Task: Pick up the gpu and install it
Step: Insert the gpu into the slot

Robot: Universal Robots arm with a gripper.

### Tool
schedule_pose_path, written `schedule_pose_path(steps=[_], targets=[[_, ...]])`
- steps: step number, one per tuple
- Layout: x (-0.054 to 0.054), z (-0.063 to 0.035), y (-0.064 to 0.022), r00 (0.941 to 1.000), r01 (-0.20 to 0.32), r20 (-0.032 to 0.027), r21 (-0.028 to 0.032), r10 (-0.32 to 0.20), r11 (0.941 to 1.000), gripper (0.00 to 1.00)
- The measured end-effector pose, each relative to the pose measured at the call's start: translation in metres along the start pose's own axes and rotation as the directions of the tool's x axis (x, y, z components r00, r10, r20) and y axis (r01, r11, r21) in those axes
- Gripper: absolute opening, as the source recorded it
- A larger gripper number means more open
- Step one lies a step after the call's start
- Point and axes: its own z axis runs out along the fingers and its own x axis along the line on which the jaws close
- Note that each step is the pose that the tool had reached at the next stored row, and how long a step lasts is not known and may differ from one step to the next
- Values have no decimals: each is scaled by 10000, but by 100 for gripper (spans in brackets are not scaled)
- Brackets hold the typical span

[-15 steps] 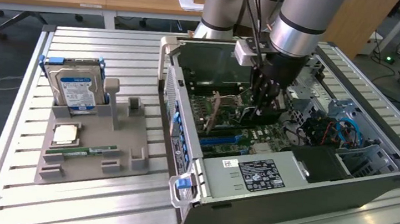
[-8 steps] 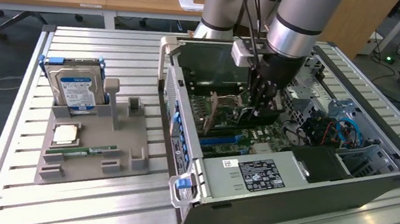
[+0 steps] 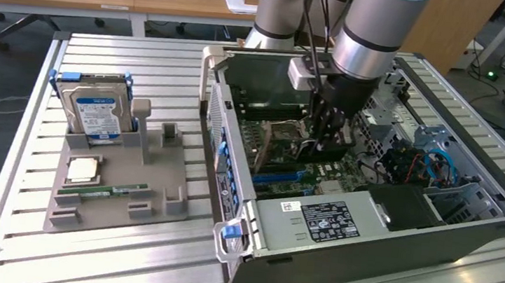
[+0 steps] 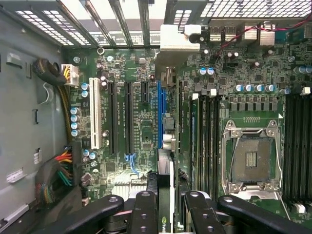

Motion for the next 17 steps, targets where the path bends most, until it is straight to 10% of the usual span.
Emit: schedule_pose_path(steps=[17], targets=[[35, 18, 94, 10000, 4, 1, 0, -4, 10000, 26]])
